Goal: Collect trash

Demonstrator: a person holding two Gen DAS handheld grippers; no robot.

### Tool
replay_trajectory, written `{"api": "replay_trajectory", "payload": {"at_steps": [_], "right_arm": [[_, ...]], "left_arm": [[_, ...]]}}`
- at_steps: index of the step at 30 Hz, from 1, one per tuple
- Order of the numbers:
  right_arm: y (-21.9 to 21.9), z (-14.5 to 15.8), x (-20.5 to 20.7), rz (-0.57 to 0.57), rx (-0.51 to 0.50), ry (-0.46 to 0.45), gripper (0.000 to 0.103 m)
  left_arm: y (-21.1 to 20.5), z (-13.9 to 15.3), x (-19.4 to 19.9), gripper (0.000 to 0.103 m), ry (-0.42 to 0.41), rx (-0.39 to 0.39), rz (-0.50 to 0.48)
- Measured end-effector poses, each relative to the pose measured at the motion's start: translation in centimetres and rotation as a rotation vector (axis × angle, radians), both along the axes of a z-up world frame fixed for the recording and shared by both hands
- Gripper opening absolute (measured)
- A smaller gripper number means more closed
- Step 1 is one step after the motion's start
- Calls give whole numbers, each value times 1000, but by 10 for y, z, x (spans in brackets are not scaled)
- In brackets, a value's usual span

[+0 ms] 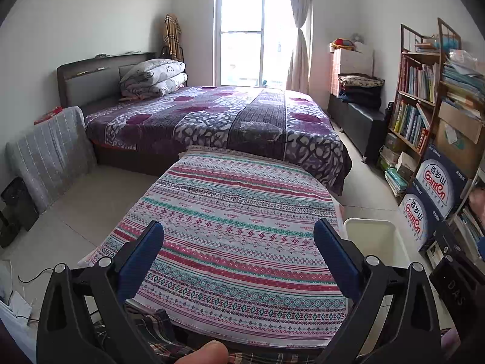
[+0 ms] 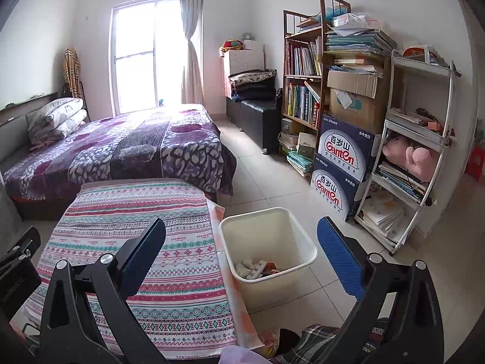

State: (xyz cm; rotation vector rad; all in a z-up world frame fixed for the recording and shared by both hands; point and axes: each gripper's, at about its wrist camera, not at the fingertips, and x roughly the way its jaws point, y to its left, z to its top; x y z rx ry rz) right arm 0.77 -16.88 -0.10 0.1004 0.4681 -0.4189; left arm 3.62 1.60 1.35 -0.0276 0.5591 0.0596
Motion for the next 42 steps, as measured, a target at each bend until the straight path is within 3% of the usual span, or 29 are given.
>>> {"api": "replay_trajectory", "payload": {"at_steps": [42], "right_arm": [[-3, -6, 1, -2, 19, 15, 96]], "left_arm": [[-3, -7, 7, 96, 27, 13, -20]]}}
